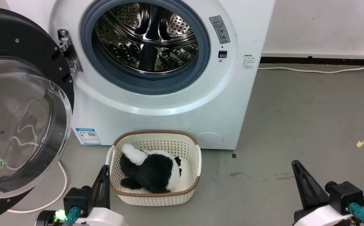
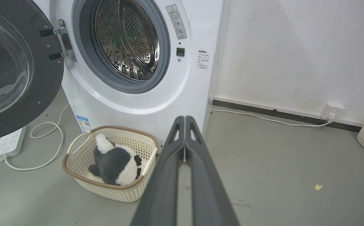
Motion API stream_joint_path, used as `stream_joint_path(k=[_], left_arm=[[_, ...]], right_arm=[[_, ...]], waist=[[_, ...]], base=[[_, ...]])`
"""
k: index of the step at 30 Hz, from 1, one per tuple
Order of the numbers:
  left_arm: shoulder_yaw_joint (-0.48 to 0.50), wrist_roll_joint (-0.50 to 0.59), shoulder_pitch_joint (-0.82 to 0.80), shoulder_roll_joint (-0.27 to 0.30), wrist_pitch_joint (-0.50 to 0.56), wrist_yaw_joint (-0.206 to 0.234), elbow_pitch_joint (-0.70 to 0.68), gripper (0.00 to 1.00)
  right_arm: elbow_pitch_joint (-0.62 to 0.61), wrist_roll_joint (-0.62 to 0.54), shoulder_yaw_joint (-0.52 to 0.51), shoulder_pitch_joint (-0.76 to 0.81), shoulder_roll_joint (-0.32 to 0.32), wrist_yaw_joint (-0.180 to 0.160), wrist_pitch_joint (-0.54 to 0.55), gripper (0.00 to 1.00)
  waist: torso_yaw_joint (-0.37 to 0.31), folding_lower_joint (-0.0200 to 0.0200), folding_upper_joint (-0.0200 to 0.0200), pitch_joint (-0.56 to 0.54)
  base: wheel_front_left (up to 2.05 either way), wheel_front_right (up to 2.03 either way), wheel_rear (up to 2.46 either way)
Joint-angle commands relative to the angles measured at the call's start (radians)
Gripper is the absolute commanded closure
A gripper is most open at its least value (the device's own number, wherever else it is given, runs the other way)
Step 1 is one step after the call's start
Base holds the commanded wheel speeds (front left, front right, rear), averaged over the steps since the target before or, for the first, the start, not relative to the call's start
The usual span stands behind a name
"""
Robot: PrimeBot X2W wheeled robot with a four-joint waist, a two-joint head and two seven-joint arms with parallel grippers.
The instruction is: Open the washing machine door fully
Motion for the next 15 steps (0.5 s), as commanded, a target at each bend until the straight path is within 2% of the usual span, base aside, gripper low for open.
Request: stream_joint_path(k=[1,15], left_arm=[[0.003,0.012,-0.013,-0.004,0.008,-0.006,-0.006,1.00],[0.021,0.036,-0.022,-0.012,0.035,-0.018,-0.015,1.00]], right_arm=[[0.002,-0.007,0.003,-0.012,0.002,-0.001,0.006,1.00],[0.006,-0.010,0.009,-0.026,0.002,-0.001,0.035,1.00]], waist=[[-0.001,0.0000,0.0000,0.000],[-0.005,0.0000,0.0000,0.001]], base=[[0.00,0.00,0.00],[0.00,0.00,0.00]])
